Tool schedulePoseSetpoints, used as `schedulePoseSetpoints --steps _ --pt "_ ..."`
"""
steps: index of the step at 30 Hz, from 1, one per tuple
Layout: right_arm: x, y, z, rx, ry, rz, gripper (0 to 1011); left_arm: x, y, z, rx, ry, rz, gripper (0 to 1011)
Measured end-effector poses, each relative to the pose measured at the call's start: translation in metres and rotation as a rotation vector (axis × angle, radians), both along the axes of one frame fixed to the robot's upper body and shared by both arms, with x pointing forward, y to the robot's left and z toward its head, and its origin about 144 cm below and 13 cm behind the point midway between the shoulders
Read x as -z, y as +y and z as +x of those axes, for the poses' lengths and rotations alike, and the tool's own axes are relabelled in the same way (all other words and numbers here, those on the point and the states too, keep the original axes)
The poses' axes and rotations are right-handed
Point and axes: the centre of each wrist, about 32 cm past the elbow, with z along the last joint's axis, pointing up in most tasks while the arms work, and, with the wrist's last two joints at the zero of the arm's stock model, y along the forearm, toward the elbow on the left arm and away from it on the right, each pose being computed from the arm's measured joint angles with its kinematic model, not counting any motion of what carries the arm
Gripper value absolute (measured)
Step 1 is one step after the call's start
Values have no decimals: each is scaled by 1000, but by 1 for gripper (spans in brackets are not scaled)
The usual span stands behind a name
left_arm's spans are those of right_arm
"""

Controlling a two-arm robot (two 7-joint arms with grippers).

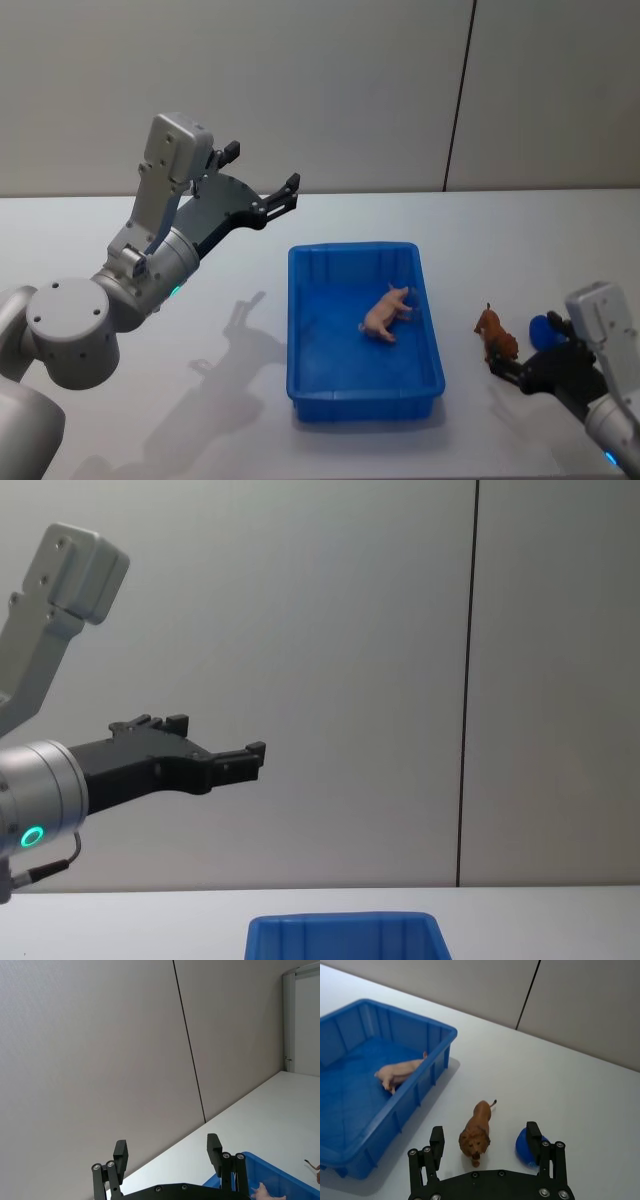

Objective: Pick up the two dolls from the table and place them into the box.

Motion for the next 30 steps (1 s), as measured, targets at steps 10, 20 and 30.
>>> schedulePoseSetpoints --steps 10,20,30 --pt "24 -5 -1 -9 17 -32 1001 0 0 0 -1 0 0 1001" --pt "43 -9 4 -28 9 -32 1001 0 0 0 -2 0 0 1001" --pt "54 -11 12 -51 -10 -20 1001 0 0 0 -2 0 0 1001"
